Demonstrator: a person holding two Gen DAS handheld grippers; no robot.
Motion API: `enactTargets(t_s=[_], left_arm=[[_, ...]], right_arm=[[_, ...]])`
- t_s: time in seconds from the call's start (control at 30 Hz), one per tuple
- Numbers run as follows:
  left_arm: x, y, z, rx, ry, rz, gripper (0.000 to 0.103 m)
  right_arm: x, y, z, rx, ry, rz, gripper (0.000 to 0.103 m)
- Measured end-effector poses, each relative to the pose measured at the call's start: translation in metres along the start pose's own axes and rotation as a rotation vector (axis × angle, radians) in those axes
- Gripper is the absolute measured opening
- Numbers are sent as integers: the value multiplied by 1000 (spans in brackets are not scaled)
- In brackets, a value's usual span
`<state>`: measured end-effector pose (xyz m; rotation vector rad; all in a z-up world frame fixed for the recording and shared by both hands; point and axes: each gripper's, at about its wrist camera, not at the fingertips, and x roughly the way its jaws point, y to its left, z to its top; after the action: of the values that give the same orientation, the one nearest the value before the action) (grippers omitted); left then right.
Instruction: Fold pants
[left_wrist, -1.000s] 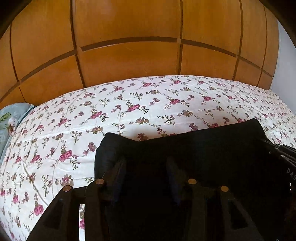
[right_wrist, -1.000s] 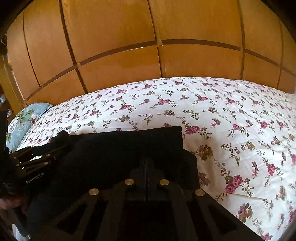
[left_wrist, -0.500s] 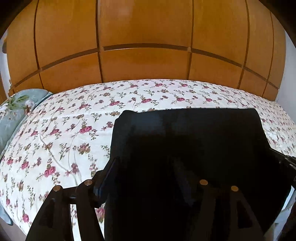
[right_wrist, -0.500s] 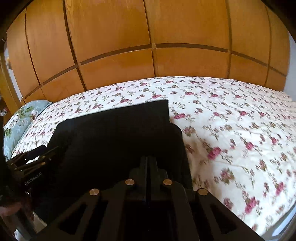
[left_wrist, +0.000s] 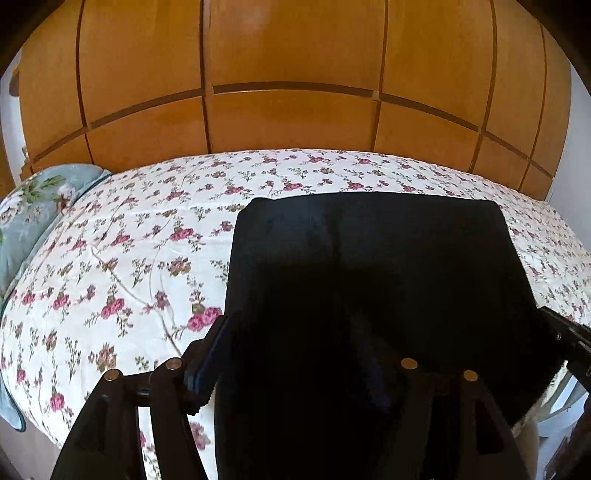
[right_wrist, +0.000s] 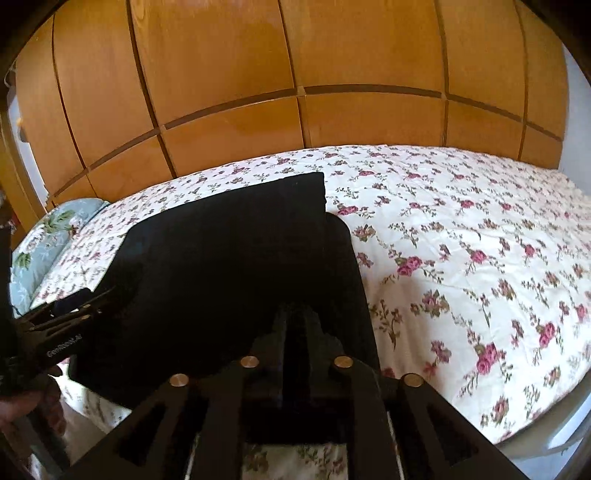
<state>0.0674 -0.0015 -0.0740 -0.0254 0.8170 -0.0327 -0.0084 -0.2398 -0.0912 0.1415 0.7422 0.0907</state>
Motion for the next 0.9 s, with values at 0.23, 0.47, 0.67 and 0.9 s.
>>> enactTargets(t_s=[0.23, 0.47, 0.67, 0.9], left_arm=[[-8, 1, -10, -20, -5, -10, 68], [-17, -3, -4, 0, 37, -20, 67], [-14, -4, -14, 3, 18, -14, 71], [-18, 0, -12, -17, 15, -28, 73]], right_arm=[[-3, -10, -14, 7, 7, -8, 42], [-16, -1, 1, -54, -15, -50, 10], [-2, -35, -5, 59, 42, -47, 0], [-30, -41, -1, 126, -50, -8, 1]])
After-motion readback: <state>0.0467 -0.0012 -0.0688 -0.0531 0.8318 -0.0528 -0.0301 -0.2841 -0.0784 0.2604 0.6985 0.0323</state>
